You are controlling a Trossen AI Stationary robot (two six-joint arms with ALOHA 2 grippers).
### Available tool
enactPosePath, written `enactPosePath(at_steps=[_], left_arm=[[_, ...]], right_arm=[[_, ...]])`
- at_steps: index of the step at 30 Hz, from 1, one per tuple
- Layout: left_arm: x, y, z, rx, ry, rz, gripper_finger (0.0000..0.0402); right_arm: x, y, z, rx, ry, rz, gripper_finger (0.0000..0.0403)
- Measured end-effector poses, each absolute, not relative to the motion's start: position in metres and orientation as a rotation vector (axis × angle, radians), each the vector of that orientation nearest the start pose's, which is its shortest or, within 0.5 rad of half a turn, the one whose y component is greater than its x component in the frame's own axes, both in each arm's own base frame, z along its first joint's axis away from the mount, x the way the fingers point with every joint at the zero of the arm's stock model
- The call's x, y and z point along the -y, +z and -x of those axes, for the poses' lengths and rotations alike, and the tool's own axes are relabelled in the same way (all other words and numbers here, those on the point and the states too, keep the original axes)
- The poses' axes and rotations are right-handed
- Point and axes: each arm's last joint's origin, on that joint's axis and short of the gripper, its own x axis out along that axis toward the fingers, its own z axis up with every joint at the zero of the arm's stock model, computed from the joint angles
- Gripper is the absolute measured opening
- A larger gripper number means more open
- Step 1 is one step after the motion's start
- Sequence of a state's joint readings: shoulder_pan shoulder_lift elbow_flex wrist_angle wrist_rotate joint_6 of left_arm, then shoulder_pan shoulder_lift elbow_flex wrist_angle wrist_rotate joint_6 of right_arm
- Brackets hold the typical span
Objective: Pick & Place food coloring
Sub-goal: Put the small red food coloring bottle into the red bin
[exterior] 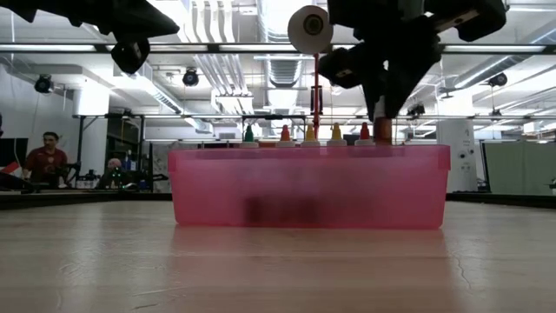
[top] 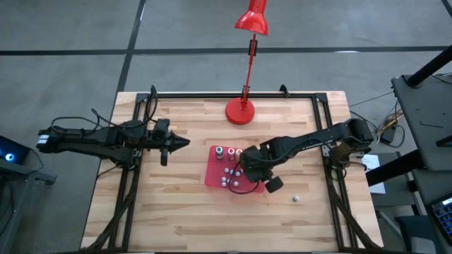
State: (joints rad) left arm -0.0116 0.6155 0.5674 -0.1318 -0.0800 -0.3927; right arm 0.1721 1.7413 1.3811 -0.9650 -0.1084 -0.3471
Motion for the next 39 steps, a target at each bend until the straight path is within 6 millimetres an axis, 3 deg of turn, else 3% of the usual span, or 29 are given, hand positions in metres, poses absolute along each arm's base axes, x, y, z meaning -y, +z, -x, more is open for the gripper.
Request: enactPosePath(at_steps=[6, 12, 29, 39], left_arm=[[-0.001, 0.287, -0.147, -0.166, 0.103, 0.383, 0.0], [-0.001, 0.286, -0.147, -0.17, 0.104, 0.383, 0.0], [-0.001, 0.285, -0.148, -0.182, 0.106, 0.382, 0.0], [-0.001, 0.282, -0.151, -0.203, 0.111, 0.379, 0.0]], right_arm=[[-0.064, 0.243, -0.342, -1.227, 0.575, 0.395, 0.0063], [-0.066, 0.231, -0.351, -1.217, 0.681, 0.476, 0.0063], [-0.068, 0.205, -0.371, -1.216, 0.706, 0.597, 0.0063], [-0.07, 0.175, -0.383, -1.259, 0.714, 0.589, 0.0063]])
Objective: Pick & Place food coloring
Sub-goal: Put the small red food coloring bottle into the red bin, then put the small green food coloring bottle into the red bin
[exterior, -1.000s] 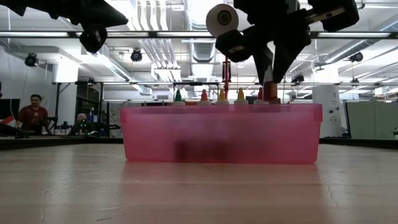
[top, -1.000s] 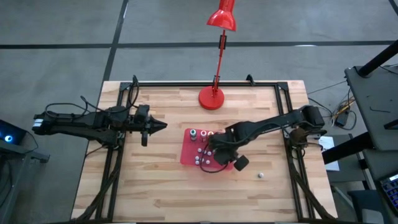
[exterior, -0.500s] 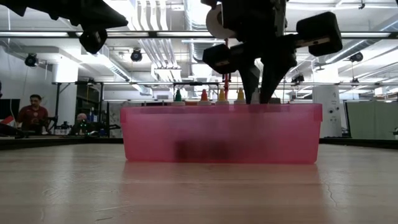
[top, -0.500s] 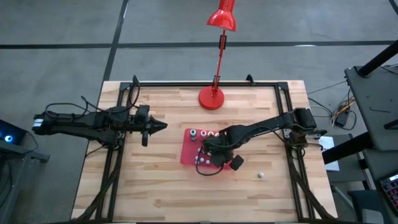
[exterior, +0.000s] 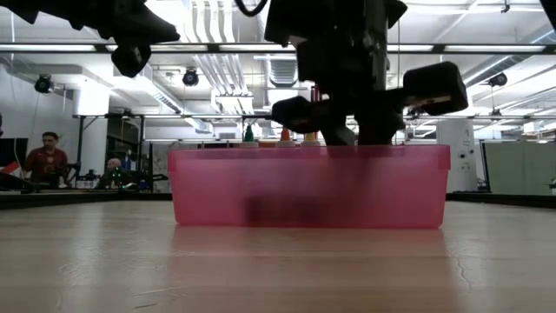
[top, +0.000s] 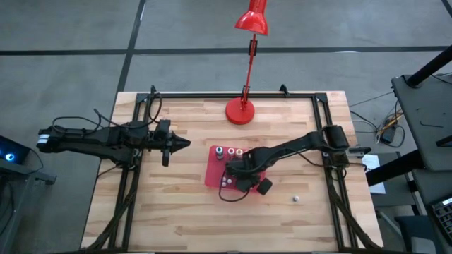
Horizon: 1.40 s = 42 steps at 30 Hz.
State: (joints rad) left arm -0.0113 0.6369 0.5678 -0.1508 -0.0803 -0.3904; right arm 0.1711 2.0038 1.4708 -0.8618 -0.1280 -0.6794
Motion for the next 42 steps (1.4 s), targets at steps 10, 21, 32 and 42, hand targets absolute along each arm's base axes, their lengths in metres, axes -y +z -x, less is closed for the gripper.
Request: enactPosePath(at_steps=[10, 21, 32, 42], left_arm=[[-0.001, 0.281, -0.152, -0.212, 0.113, 0.378, 0.0], [-0.001, 0.281, -0.152, -0.212, 0.113, 0.377, 0.0], [-0.001, 0.281, -0.152, -0.211, 0.113, 0.377, 0.0], [-0.001, 0.281, -0.152, -0.211, 0.112, 0.377, 0.0]], right_arm=[[-0.069, 0.17, -0.385, -1.273, 0.678, 0.588, 0.0063], [-0.069, 0.17, -0.385, -1.276, 0.675, 0.586, 0.0099], [-0.069, 0.172, -0.385, -1.284, 0.669, 0.576, 0.0127], [-0.071, 0.2, -0.397, -1.239, 0.628, 0.55, 0.0145]])
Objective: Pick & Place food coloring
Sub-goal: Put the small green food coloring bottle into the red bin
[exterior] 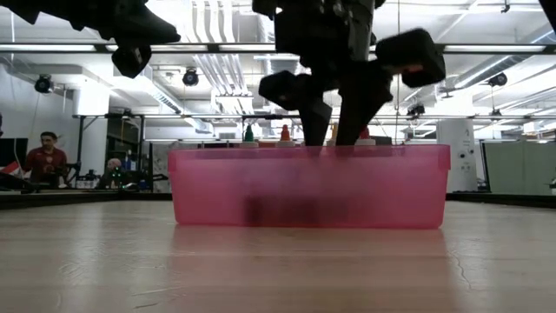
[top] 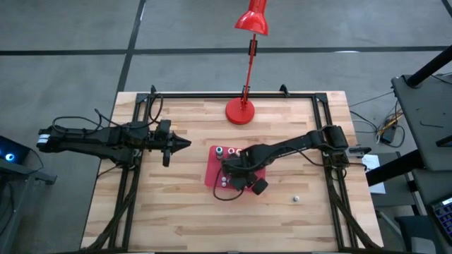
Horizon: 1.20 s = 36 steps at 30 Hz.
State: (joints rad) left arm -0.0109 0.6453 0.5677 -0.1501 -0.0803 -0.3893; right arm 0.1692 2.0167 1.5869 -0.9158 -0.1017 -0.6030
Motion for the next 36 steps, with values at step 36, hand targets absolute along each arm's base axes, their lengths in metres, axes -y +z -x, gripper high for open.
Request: enactPosePath(at_steps=[36], left_arm=[[-0.001, 0.284, -0.154, -0.182, 0.111, 0.427, 0.0]], right_arm=[[-0.104, 0.289, -0.28, -1.341, 0.305, -0.03, 0.0109]])
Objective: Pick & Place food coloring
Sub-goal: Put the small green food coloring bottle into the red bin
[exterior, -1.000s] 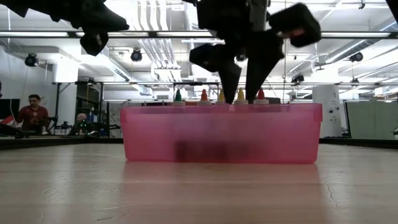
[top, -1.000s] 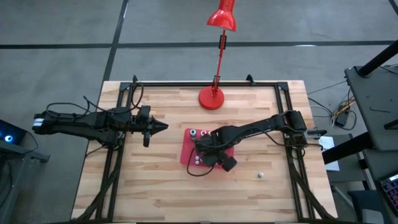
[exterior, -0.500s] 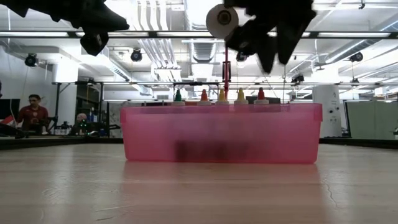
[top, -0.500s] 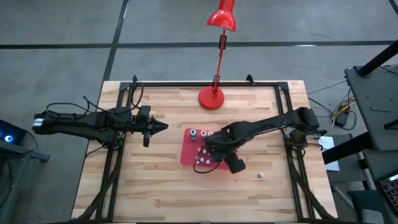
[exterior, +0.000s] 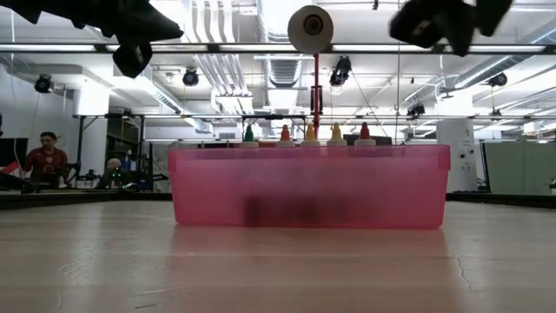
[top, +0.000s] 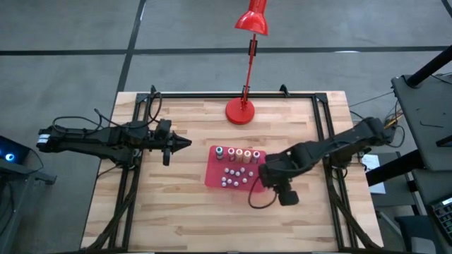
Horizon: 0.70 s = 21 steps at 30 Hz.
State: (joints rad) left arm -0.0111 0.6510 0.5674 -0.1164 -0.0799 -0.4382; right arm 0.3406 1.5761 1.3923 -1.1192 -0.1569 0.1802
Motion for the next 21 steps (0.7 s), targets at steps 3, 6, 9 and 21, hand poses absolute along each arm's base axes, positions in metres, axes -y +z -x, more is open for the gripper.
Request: enactPosePath(at_steps=[3, 6, 9, 21], left_arm=[[-0.001, 0.283, -0.154, -0.183, 0.112, 0.437, 0.0], [-0.001, 0.283, -0.154, -0.183, 0.113, 0.437, 0.0], [-0.001, 0.284, -0.154, -0.182, 0.112, 0.436, 0.0], [-0.001, 0.284, -0.154, -0.178, 0.112, 0.436, 0.0]], right_arm=[[-0.109, 0.282, -0.265, -1.376, 0.253, -0.097, 0.0109], [-0.113, 0.273, -0.25, -1.419, 0.221, -0.131, 0.0108], [-0.117, 0.264, -0.237, -1.458, 0.204, -0.138, 0.0105], [-0.129, 0.234, -0.216, -1.518, 0.135, -0.196, 0.011]])
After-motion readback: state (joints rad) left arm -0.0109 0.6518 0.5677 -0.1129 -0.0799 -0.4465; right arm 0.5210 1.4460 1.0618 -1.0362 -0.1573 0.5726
